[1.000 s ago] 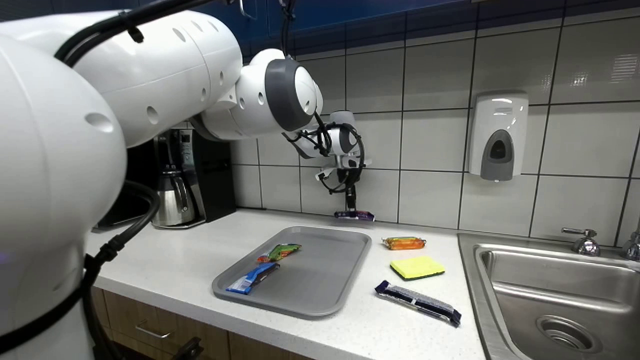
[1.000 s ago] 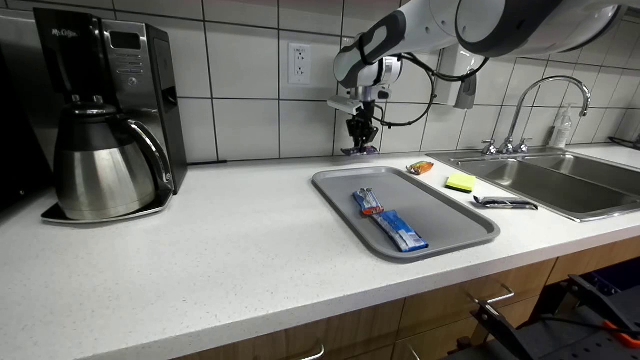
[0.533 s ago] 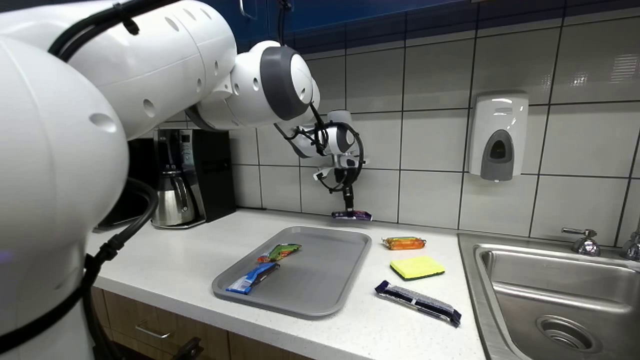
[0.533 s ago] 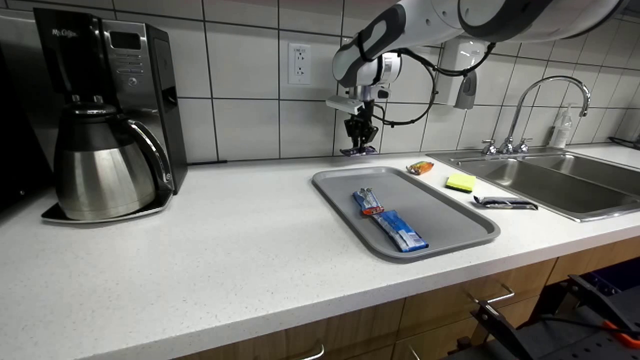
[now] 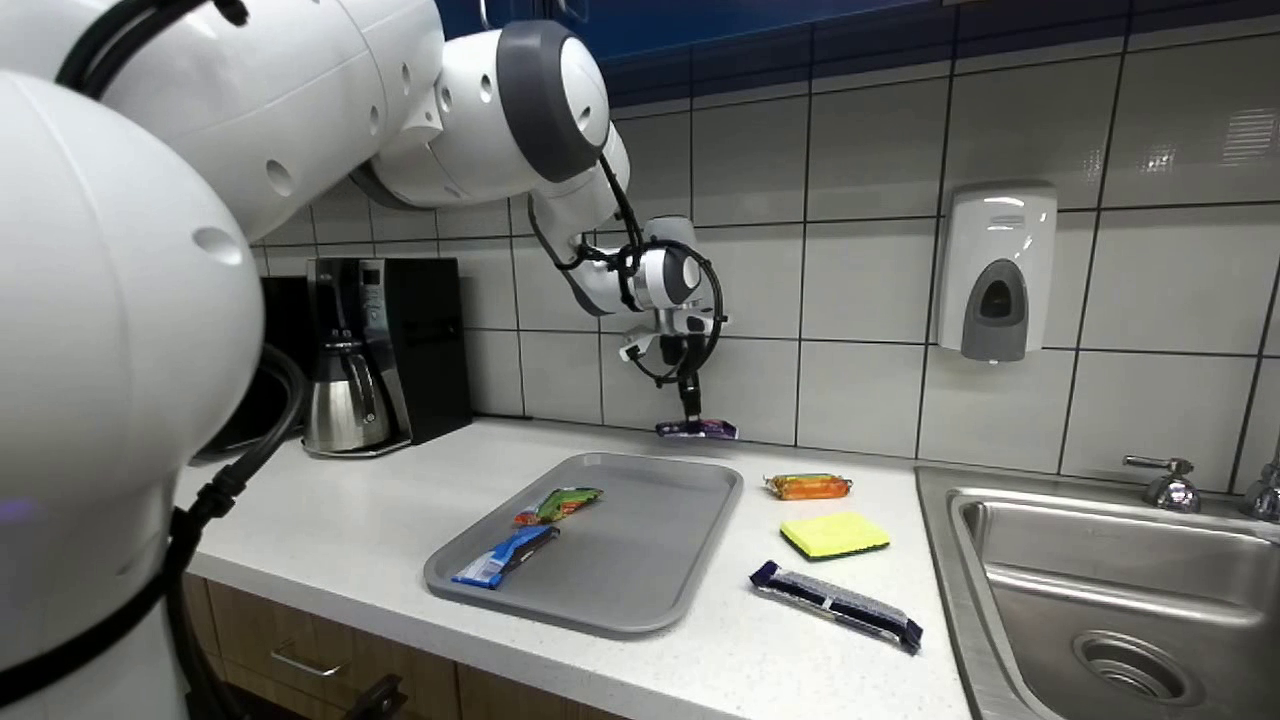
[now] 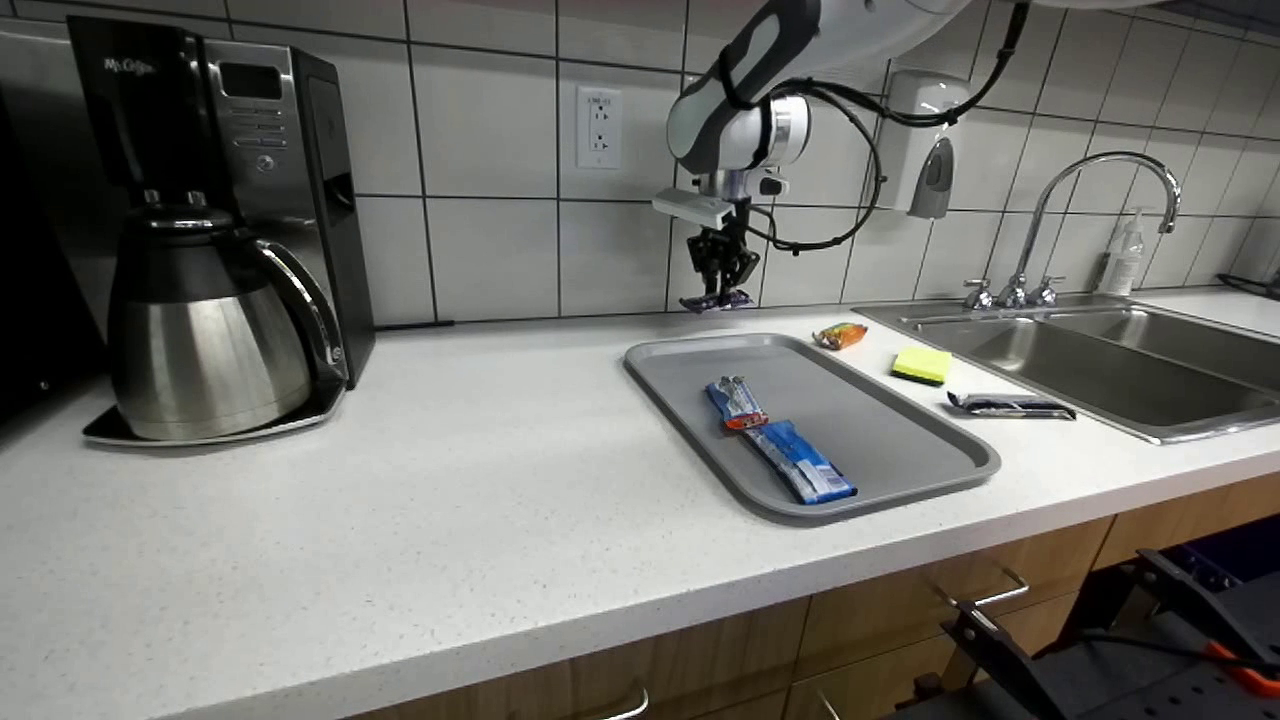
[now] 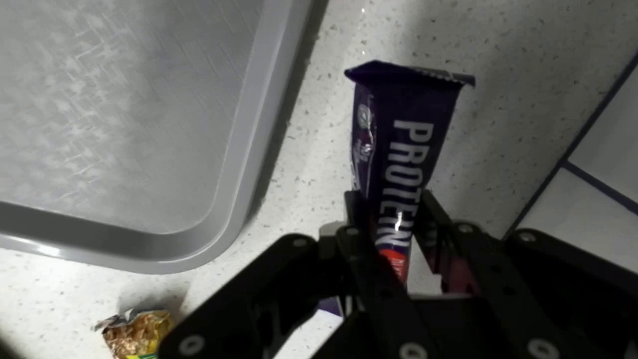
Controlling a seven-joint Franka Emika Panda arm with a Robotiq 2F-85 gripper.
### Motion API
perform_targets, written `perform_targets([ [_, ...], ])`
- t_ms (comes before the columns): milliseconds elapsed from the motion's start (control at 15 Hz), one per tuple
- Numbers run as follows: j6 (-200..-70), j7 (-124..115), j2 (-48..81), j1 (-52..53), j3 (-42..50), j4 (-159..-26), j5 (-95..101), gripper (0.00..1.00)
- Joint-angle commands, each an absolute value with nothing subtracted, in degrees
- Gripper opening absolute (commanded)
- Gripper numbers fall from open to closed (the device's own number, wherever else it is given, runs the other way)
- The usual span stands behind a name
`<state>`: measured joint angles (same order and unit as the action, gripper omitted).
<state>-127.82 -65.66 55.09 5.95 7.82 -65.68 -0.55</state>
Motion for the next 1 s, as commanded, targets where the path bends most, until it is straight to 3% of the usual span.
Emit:
perform_targets([
  [0,-132.57,-63.12,46.89,6.84,7.66,-78.64,0.31,0.07],
  [933,-143.06,-57.8,31.89,10.17,8.25,-105.27,2.72,0.07],
])
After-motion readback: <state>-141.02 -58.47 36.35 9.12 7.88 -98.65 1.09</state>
